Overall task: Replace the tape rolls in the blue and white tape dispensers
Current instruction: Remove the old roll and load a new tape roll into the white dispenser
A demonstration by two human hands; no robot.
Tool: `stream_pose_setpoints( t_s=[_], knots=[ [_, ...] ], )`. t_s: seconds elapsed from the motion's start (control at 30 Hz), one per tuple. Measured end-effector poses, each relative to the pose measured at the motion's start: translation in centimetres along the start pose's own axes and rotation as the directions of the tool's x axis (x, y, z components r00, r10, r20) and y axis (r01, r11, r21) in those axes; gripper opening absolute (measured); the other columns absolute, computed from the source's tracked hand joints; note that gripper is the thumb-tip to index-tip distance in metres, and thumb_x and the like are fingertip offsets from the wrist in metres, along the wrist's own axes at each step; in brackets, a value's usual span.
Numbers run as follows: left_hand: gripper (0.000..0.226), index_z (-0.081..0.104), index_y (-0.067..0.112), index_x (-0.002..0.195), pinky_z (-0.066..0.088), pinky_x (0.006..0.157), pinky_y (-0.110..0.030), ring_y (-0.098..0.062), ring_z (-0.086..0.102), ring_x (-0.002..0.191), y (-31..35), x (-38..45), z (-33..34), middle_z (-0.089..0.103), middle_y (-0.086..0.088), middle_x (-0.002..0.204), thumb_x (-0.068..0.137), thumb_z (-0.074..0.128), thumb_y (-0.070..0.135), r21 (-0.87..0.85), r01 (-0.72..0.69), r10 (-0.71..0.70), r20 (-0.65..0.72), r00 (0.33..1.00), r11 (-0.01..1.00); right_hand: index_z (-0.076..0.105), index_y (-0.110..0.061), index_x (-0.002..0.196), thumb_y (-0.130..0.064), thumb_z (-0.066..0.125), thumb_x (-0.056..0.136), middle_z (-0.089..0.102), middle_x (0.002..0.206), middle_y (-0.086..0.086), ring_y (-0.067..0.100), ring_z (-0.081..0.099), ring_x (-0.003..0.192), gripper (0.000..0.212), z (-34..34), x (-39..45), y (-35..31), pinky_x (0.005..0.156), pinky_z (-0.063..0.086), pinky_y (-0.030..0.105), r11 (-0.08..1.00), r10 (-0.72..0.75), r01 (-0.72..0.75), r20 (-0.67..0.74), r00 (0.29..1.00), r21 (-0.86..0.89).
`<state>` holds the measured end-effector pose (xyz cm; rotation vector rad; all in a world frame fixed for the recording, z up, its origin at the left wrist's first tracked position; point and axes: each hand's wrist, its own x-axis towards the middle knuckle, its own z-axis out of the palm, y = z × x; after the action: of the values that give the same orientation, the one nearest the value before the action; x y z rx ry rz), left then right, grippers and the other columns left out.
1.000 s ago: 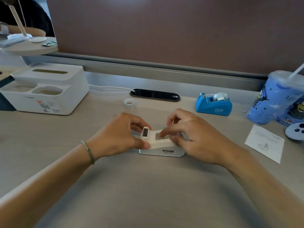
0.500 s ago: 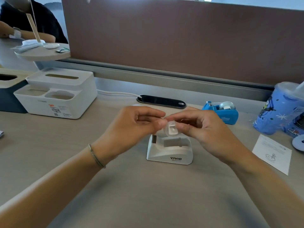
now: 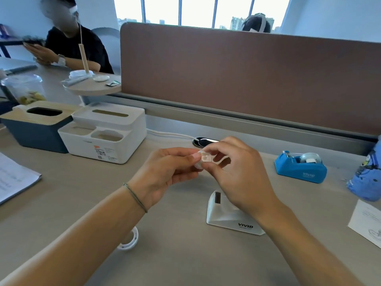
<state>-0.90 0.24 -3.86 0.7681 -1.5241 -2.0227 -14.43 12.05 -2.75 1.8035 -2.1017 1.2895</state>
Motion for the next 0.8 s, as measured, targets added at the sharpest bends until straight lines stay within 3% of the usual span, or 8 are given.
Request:
stream_pose_setpoints(
  t_s=[0.17,0.27,0.33,0.4,0.5,0.57,0.63,0.8],
  knots=[
    [0.021,0.077,0.007,0.106,0.06,0.083,-0.033,-0.021,0.072,0.091,0.3,0.1,-0.2,0.076,-0.017,0.096,0.087,0.071,0.011,0.042,-0.003,0.003,-0.007,1.0,0.999,0.071,-0.027,0.093,-0.034,0.075,0.085,0.066,0.087,-0.015,0.008,0.063,0.083,0.011,-0.3,0.2,0.3,0.071,0.053,0.027,0.999,0.037,-0.037,0.004,0.999,0.009],
    [0.022,0.079,0.012,0.099,0.058,0.077,-0.026,-0.017,0.069,0.079,0.0,0.6,-0.8,0.076,-0.012,0.085,0.077,0.082,0.012,0.345,-0.118,0.159,-0.091,0.983,0.931,0.075,-0.023,0.087,-0.026,0.079,0.081,0.071,0.078,-0.016,0.007,0.067,0.078,0.009,-1.1,0.5,0.9,0.07,0.054,0.023,0.982,0.154,-0.151,-0.016,0.988,0.117],
    [0.022,0.079,0.021,0.091,0.053,0.072,-0.02,-0.009,0.064,0.068,-0.7,1.2,-1.2,0.075,-0.001,0.079,0.071,0.088,0.02,0.642,-0.176,0.329,-0.126,0.936,0.747,0.078,-0.022,0.086,-0.023,0.082,0.078,0.074,0.076,-0.013,0.007,0.069,0.074,0.009,-1.6,0.6,1.4,0.072,0.056,0.024,0.968,0.207,-0.204,-0.005,0.978,0.147],
    [0.021,0.077,0.028,0.089,0.045,0.067,-0.012,-0.003,0.06,0.066,-1.5,1.3,-1.4,0.071,0.008,0.077,0.07,0.087,0.029,0.847,-0.175,0.467,-0.094,0.879,0.501,0.08,-0.02,0.084,-0.02,0.084,0.075,0.077,0.076,-0.008,0.008,0.071,0.073,0.009,-1.9,0.6,1.8,0.073,0.057,0.026,0.956,0.241,-0.24,0.014,0.97,0.17],
    [0.021,0.076,0.029,0.095,0.047,0.071,-0.023,-0.013,0.063,0.08,-2.7,1.4,-1.9,0.071,0.009,0.082,0.074,0.081,0.029,0.964,-0.195,0.521,0.073,0.851,0.183,0.08,-0.023,0.083,-0.018,0.085,0.075,0.077,0.076,-0.008,0.007,0.071,0.075,0.011,-2.0,0.6,2.0,0.073,0.057,0.024,0.946,0.275,-0.278,0.04,0.961,0.165],
    [0.019,0.078,0.025,0.089,0.042,0.064,-0.022,-0.02,0.066,0.079,-3.3,1.6,-2.2,0.073,0.007,0.078,0.071,0.081,0.02,0.969,-0.244,0.51,0.222,0.831,-0.023,0.079,-0.025,0.082,-0.02,0.085,0.075,0.076,0.076,-0.009,0.007,0.07,0.075,0.011,-1.9,0.6,2.1,0.072,0.058,0.024,0.944,0.285,-0.289,0.05,0.957,0.16],
    [0.018,0.077,0.026,0.081,0.035,0.059,-0.021,-0.019,0.067,0.075,-3.5,1.5,-2.1,0.072,0.009,0.072,0.067,0.081,0.017,0.955,-0.271,0.499,0.293,0.816,-0.117,0.079,-0.024,0.084,-0.022,0.084,0.075,0.076,0.076,-0.008,0.009,0.07,0.075,0.011,-1.7,0.6,2.3,0.071,0.058,0.024,0.945,0.286,-0.292,0.055,0.957,0.146],
    [0.02,0.075,0.029,0.102,0.034,0.067,-0.025,-0.016,0.064,0.095,-2.8,1.7,-2.2,0.072,0.008,0.098,0.088,0.066,0.041,0.956,-0.264,0.392,0.293,0.872,-0.129,0.078,-0.027,0.091,-0.026,0.083,0.077,0.074,0.078,-0.014,0.003,0.068,0.077,0.014,-1.6,0.6,3.0,0.069,0.057,0.018,0.951,0.281,-0.288,0.075,0.957,0.113]
  ],
)
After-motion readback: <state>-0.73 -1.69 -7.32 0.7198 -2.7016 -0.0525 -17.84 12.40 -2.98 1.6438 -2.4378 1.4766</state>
